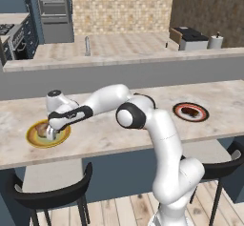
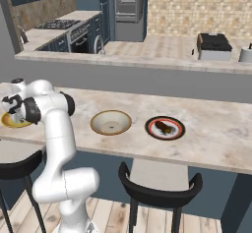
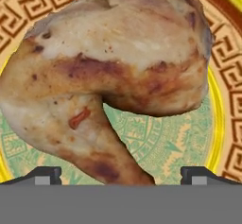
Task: Pick the chicken drumstick and sweet potato from their plates and place them in the bowl. Then put the bowl in the fridge.
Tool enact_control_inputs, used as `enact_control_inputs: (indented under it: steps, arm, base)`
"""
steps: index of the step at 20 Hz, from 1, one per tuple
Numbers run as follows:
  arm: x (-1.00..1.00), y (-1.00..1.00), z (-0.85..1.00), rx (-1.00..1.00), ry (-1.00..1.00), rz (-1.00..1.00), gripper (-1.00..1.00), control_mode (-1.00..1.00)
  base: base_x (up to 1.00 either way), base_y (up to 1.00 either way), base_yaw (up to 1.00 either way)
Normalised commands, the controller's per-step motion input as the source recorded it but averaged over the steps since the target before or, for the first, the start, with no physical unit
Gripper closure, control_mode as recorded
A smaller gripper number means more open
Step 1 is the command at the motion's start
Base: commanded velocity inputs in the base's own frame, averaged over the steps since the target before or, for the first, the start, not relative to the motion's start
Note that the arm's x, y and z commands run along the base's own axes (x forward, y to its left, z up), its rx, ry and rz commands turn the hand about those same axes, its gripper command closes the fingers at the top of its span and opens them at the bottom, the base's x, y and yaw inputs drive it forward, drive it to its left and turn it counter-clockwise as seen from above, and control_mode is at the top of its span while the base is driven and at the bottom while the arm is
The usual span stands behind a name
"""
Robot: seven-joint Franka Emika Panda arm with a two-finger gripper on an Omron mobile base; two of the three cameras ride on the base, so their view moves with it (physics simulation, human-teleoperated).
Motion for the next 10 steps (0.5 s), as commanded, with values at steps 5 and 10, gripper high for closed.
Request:
enact_control_inputs:
  steps: [5,10]
  arm:
    - [0.04,0.02,-0.1,0.0,0.05,0.14,-1.0,-1.0]
    - [0.14,0.03,-0.04,0.0,0.05,0.07,-1.0,-1.0]
  base:
    - [0.0,0.0,0.0]
    - [0.0,0.0,0.0]
